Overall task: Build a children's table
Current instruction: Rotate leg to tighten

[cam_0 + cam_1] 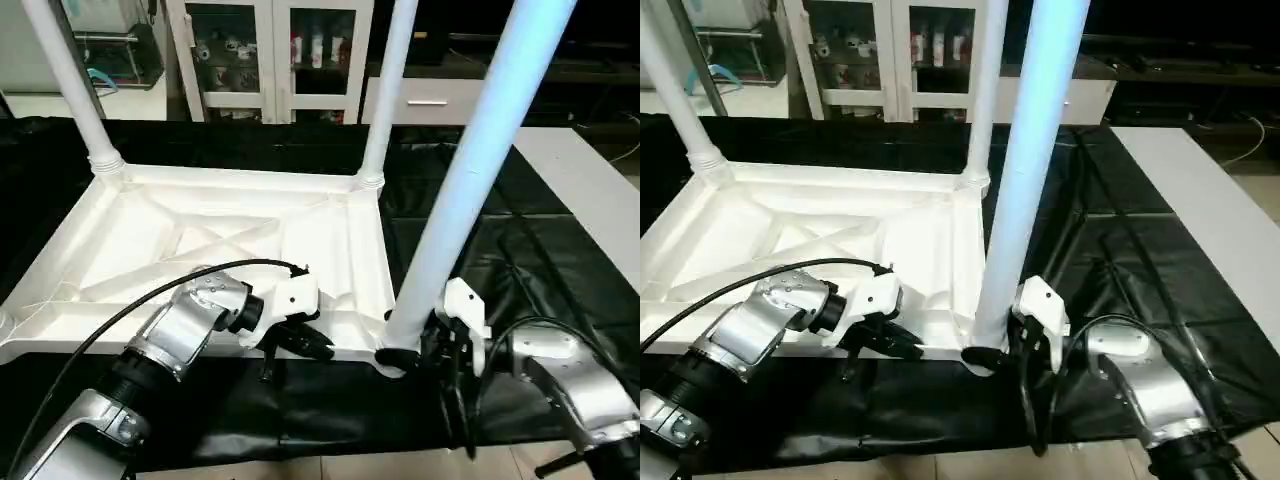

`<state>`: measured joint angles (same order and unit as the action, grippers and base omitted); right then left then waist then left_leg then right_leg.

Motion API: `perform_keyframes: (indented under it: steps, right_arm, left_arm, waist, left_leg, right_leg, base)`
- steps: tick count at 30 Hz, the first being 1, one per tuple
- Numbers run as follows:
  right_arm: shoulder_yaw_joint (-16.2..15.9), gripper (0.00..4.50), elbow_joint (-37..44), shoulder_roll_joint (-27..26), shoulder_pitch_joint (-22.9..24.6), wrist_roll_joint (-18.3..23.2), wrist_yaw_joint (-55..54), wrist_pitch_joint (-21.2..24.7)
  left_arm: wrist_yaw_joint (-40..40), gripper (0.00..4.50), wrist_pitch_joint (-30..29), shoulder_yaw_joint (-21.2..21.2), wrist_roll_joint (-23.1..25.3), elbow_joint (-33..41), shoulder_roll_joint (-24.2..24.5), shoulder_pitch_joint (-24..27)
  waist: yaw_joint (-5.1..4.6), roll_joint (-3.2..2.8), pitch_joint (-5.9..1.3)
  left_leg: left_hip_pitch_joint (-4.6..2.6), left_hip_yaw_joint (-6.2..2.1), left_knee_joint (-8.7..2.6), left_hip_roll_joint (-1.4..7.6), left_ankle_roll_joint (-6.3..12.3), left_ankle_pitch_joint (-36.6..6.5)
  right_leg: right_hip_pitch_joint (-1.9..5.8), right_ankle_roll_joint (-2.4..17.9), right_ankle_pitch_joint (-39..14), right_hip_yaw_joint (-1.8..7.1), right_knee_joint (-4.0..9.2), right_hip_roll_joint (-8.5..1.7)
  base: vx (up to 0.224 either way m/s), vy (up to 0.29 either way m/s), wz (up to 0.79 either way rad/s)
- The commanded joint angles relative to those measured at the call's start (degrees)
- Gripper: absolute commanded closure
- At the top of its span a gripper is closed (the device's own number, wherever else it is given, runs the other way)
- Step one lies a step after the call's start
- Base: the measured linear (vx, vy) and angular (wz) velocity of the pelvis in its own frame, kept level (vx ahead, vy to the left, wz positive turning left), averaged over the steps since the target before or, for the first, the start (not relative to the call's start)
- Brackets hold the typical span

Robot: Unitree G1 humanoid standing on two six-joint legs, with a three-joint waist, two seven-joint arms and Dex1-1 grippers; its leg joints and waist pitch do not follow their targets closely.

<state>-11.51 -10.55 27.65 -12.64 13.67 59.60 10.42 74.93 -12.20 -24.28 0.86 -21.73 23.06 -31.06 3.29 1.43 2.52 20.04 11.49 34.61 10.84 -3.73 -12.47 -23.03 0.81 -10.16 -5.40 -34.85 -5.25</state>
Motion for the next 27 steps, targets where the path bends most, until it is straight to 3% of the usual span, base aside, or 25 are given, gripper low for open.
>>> perform_keyframes:
  steps: [1, 3, 5, 7, 8, 9, 12, 13, 14, 17, 21, 23, 26, 27]
  right_arm:
    - [0.8, 1.78, -3.3, -2.2, -1.6, -3.0, -7.2, 0.3]
    - [1.5, 1.78, -4.5, -4.6, -2.6, -3.5, -11.4, 0.8]
    - [4.0, 1.78, -8.0, -12.1, -6.2, -2.3, -21.5, 4.4]
    - [4.1, 1.78, -8.1, -12.4, -6.3, -2.3, -21.9, 4.5]
    - [4.9, 1.78, -10.5, -16.8, -8.8, -2.3, -27.1, 5.4]
    - [4.9, 1.78, -10.5, -16.8, -8.8, -2.3, -27.1, 5.4]
    - [6.2, 1.79, -18.1, -23.6, -14.5, -4.9, -39.2, 5.6]
    - [6.2, 1.79, -18.1, -23.6, -14.5, -4.9, -39.2, 5.6]
    - [7.0, 1.79, -22.7, -26.0, -17.4, -7.2, -46.9, 5.4]
    - [8.3, 1.79, -27.4, -28.0, -20.3, -8.9, -52.5, 4.7]
    - [9.0, 1.8, -28.3, -28.7, -21.1, -9.0, -52.0, 3.5]
    - [8.7, 1.8, -27.5, -28.9, -20.9, -8.1, -48.3, 1.7]
    - [7.4, 1.8, -24.8, -28.6, -19.7, -7.5, -43.1, -0.3]
    - [7.1, 1.24, -24.0, -28.2, -19.2, -7.4, -42.1, -0.7]
  left_arm:
    - [-1.0, 4.5, 0.0, -1.3, 0.0, 0.1, -2.7, -1.2]
    - [-4.9, 4.5, -0.3, -0.1, 0.3, -1.9, -4.7, -2.1]
    - [-14.9, 4.5, -1.8, 2.3, 1.3, -6.9, -10.2, -5.0]
    - [-15.4, 4.5, -1.9, 2.3, 1.3, -7.1, -10.5, -5.1]
    - [-21.3, 4.5, -3.1, 3.4, 2.2, -10.1, -13.6, -6.9]
    - [-21.3, 4.5, -3.1, 3.4, 2.2, -10.1, -13.6, -6.9]
    - [-31.6, 4.5, -4.4, 5.7, 3.3, -15.7, -19.4, -9.8]
    - [-31.6, 4.5, -4.4, 5.7, 3.3, -15.7, -19.4, -9.8]
    - [-36.9, 4.5, -4.0, 6.5, 4.4, -18.9, -21.7, -11.4]
    - [-40.4, 4.5, -3.5, 7.0, 5.5, -21.8, -23.4, -12.7]
    - [-40.1, 4.5, -3.0, 7.0, 5.8, -22.0, -23.2, -13.0]
    - [-38.4, 4.5, -2.5, 6.6, 6.1, -21.7, -22.3, -12.7]
    - [-34.8, 4.5, -1.5, 5.8, 6.2, -20.9, -20.9, -11.9]
    - [-33.6, 4.5, -1.4, 5.5, 6.2, -20.5, -20.4, -11.6]
  waist:
    - [-0.42, -0.02, -2.62]
    - [-0.63, 0.07, -2.6]
    - [-1.12, 0.07, -2.85]
    - [-1.45, 0.15, -2.92]
    - [-1.66, 0.21, -2.89]
    - [-1.82, 0.09, -2.85]
    - [-1.78, 0.11, -3.32]
    - [-1.88, 0.07, -3.26]
    - [-1.88, 0.18, -3.39]
    - [-1.75, 0.22, -3.62]
    - [-1.34, 0.18, -3.76]
    - [-1.3, 0.16, -3.62]
    - [-1.33, 0.16, -3.54]
    - [-1.34, 0.13, -3.49]
  left_leg:
    - [-0.22, -1.61, -4.75, 2.87, 1.4, -13.6]
    - [-0.42, -1.74, -4.74, 2.88, 0.69, -14.8]
    - [-0.4, -1.95, -4.62, 2.66, -0.31, -15.2]
    - [-0.18, -2.11, -4.7, 2.71, -0.6, -14.6]
    - [0.12, -2.02, -4.68, 2.68, -0.14, -14.0]
    - [0.02, -1.99, -4.66, 2.61, 0.0, -14.3]
    - [0.11, -1.8, -4.3, 2.45, 0.42, -10.4]
    - [0.18, -1.67, -4.25, 2.36, 0.65, -9.7]
    - [0.09, -1.59, -4.25, 2.39, 0.94, -8.7]
    - [-0.02, -1.46, -4.2, 2.3, 1.5, -6.9]
    - [0.1, -1.26, -4.05, 2.35, 4.24, -3.1]
    - [0.0, -1.16, -4.08, 2.4, 5.1, -4.2]
    - [0.0, -1.22, -4.21, 2.47, 4.55, -6.5]
    - [-0.03, -1.23, -4.27, 2.53, 4.46, -6.3]
  right_leg:
    - [2.43, 10.7, -21.2, 3.38, 5.32, -3.98]
    - [2.25, 9.4, -23.8, 3.41, 5.66, -4.0]
    - [2.17, 9.4, -24.7, 3.21, 5.72, -4.01]
    - [2.34, 9.3, -23.7, 3.22, 5.55, -4.05]
    - [2.54, 9.1, -22.6, 3.25, 5.48, -3.94]
    - [2.31, 9.2, -23.3, 3.19, 5.64, -4.01]
    - [2.55, 10.5, -18.3, 3.35, 5.1, -4.0]
    - [2.44, 10.8, -17.1, 3.39, 5.0, -3.88]
    - [2.54, 11.4, -15.2, 3.35, 4.84, -3.81]
    - [2.73, 12.5, -11.8, 3.37, 4.41, -3.83]
    - [3.11, 14.1, -4.9, 3.39, 3.7, -3.91]
    - [3.06, 14.4, -6.0, 3.33, 3.93, -3.94]
    - [3.08, 13.8, -8.7, 3.35, 4.23, -4.02]
    - [3.07, 13.7, -8.7, 3.41, 4.23, -4.0]
  base:
    - [0.0, 0.0, 0.0]
    - [0.0, 0.0, 0.0]
    - [0.0, 0.0, 0.0]
    - [0.0, 0.0, 0.0]
    - [0.0, 0.0, 0.0]
    - [0.0, 0.0, 0.0]
    - [0.0, 0.0, 0.0]
    - [0.0, 0.0, 0.0]
    - [0.0, 0.0, 0.0]
    - [0.0, 0.0, 0.0]
    - [0.0, 0.0, 0.0]
    - [0.0, 0.0, 0.0]
    - [0.0, 0.0, 0.0]
    - [0.0, 0.0, 0.0]
